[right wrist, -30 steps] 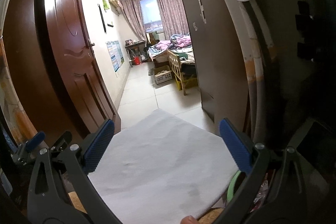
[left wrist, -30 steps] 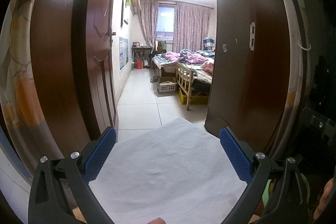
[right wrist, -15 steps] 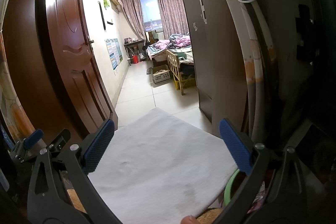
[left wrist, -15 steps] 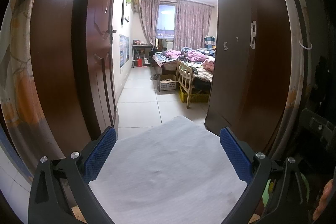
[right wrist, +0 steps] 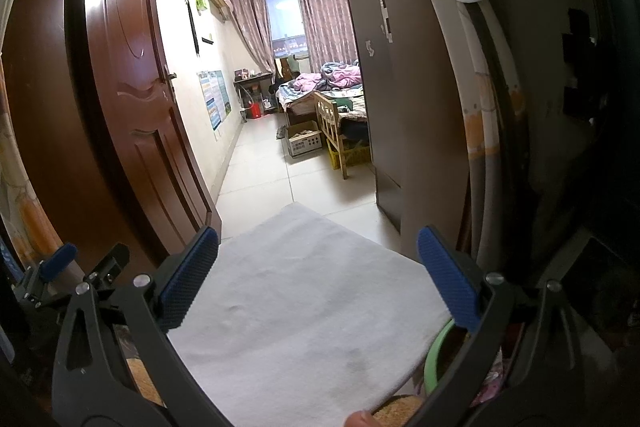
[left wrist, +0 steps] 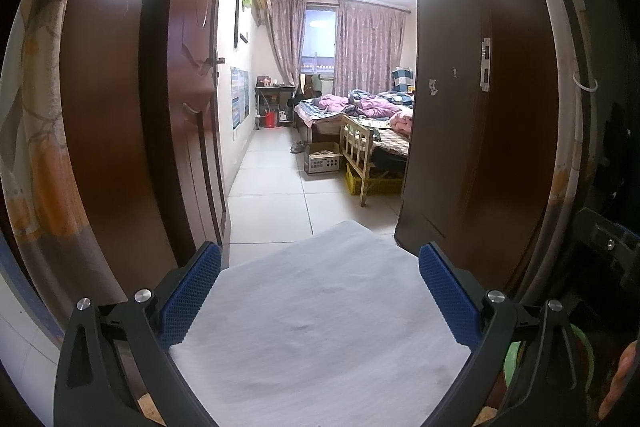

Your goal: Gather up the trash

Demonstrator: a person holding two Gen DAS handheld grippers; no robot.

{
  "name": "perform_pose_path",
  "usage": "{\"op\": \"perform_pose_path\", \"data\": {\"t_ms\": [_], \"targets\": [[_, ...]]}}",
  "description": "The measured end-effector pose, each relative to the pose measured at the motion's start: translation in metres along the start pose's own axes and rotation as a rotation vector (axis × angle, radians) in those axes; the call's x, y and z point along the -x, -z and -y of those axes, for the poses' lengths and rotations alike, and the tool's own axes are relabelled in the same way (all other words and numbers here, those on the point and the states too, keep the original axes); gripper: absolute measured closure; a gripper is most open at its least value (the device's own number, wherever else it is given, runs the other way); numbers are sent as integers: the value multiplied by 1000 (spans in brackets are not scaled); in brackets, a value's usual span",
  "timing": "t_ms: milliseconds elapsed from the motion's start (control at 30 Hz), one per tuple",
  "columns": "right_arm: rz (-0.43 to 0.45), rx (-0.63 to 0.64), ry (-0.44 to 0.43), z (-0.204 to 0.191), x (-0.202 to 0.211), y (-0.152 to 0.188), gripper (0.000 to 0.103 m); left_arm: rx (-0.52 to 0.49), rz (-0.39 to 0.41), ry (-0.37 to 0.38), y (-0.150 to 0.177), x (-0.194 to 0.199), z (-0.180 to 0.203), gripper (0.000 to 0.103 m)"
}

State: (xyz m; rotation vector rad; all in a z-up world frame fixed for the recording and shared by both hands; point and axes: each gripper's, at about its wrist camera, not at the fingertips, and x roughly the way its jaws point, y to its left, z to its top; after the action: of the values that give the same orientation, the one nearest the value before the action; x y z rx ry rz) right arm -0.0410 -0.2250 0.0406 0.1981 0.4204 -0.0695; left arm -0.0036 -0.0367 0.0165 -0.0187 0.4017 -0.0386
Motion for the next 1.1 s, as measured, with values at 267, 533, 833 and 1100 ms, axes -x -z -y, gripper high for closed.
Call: {"op": "perform_pose_path", "data": {"t_ms": [267,533,833,1100], "targets": [[-2,3,2,1,-1,0,5,-6,1,-7,1,-1,-1,8],[-12,8,12,6,-5,0,5,-5,-11,-4,2,-3,-3,8],[-15,5,15,9,-7,0,5,-3,-14,-8,1,-4,-5,8],[-18,6,22,13,-9,0,5,-3,-20,-12,1,-4,-10,8]]}}
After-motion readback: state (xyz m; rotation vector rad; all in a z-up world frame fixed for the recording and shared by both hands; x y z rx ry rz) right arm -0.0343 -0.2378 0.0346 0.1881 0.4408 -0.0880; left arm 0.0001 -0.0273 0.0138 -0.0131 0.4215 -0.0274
